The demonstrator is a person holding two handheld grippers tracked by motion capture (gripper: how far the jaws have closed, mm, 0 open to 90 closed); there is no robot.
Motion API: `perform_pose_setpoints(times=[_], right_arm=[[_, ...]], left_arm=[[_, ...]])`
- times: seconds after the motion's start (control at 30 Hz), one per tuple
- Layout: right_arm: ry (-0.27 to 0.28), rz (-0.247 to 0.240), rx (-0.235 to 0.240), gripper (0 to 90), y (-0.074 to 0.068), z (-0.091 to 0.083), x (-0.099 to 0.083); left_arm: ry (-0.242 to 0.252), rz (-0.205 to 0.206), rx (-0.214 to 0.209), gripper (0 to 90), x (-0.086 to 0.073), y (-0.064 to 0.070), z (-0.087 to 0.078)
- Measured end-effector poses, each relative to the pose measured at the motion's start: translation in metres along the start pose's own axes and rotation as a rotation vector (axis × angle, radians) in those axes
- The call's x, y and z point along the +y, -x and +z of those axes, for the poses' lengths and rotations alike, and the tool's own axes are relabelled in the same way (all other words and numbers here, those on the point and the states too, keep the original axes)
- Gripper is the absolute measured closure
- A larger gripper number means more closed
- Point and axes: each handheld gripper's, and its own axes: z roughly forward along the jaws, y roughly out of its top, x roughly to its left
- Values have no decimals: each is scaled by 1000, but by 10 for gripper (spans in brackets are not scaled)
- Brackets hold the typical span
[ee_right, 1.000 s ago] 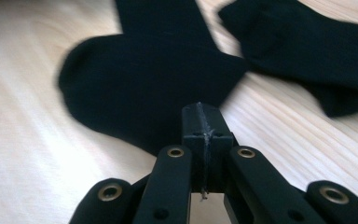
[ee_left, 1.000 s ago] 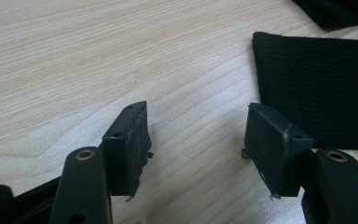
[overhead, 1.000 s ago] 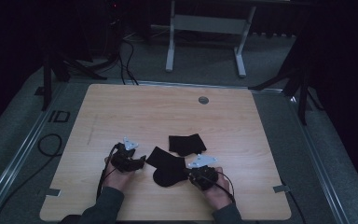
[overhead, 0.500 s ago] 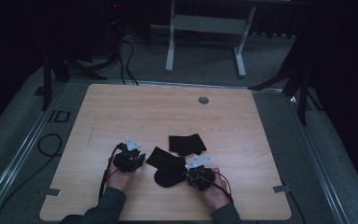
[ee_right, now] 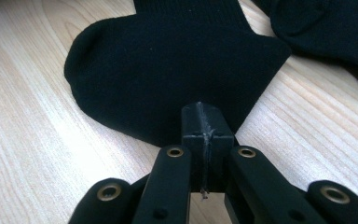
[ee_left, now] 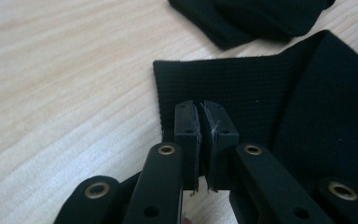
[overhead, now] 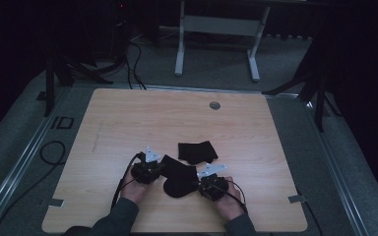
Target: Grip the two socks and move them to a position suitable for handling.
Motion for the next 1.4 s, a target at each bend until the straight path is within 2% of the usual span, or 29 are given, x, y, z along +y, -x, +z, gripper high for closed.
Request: perform_pose_setpoints(times=[0.1,0.23,0.43,0.5,0.57,0.67,0.73,0.8,0.97,1.03,1.1,1.23,1.3,1.4], right_arm=[[-1,9,1,894,3,-1,-1],[8,45,11,894,9,-3,-4],[17,97,-7,895,19,-5,-7],[16,113,-29,895,21,-6,-7],[13,108,-71,891,22,-7,-7],[11,106,-109,864,21,-8,-7],[5,91,-153,841,18,-10,-6],[19,70,-171,841,12,-13,-3],[67,-54,-110,834,-20,-19,11],[68,-114,-72,821,-34,-16,14],[61,-153,-28,799,-44,-10,16],[41,-176,19,730,-52,2,14],[38,-170,41,668,-53,6,14],[21,-155,43,646,-52,11,13]], left_arm=[[-5,-6,-14,841,0,0,0],[-5,-1,-9,826,-1,1,-1],[-15,12,-27,859,-3,6,-3],[-14,12,-34,863,-4,7,-3],[-14,14,-43,866,-5,9,-3],[-13,23,-41,869,-5,11,-3],[-12,24,-40,871,-5,11,-3],[-11,22,-44,871,-5,11,-3],[-10,25,-41,869,-5,11,-2],[-10,18,-43,864,-5,11,-2],[-8,13,-45,862,-5,11,-2],[-7,11,-46,859,-5,11,-2],[-6,9,-47,858,-5,11,-2],[-6,12,-45,855,-5,11,-2]])
